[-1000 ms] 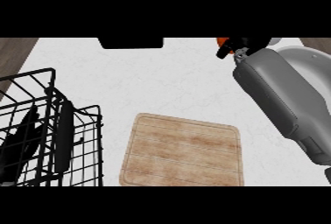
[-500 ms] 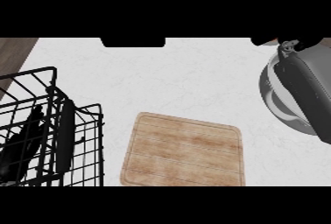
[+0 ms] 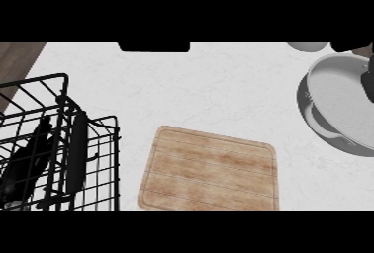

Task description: Pick the squash from the cutting board and place it in the pot

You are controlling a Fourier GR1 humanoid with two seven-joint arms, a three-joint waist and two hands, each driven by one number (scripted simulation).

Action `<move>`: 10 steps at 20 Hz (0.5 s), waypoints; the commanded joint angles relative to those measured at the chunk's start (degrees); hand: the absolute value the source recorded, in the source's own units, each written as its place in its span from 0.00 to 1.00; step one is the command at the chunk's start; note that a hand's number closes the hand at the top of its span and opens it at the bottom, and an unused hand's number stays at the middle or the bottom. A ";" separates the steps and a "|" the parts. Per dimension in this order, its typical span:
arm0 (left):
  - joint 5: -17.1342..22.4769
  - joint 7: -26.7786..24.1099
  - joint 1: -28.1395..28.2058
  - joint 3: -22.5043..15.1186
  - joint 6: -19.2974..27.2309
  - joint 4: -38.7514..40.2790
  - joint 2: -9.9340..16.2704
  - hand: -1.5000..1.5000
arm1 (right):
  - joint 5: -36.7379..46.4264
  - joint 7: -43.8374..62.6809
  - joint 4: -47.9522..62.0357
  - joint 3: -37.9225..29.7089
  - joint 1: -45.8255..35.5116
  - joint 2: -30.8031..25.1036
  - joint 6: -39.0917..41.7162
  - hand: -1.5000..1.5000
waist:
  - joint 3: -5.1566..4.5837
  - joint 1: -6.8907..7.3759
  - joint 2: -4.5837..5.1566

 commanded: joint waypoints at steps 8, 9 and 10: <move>0.15 0.47 -5.07 0.16 -1.31 0.85 -0.31 0.50 | -2.64 -20.93 26.09 -8.33 -4.31 -2.67 -4.61 1.00 | 0.02 1.69 0.87; 1.05 -0.58 -5.69 0.56 -2.72 1.99 0.43 0.50 | -1.77 -22.12 27.37 -7.79 -4.26 -4.54 -3.44 1.00 | 0.02 1.87 1.08; -0.70 2.65 -6.07 -2.17 -0.60 -1.58 -2.18 0.50 | -1.20 -21.81 28.53 -7.73 -3.05 -3.22 -5.75 1.00 | 0.08 1.84 1.01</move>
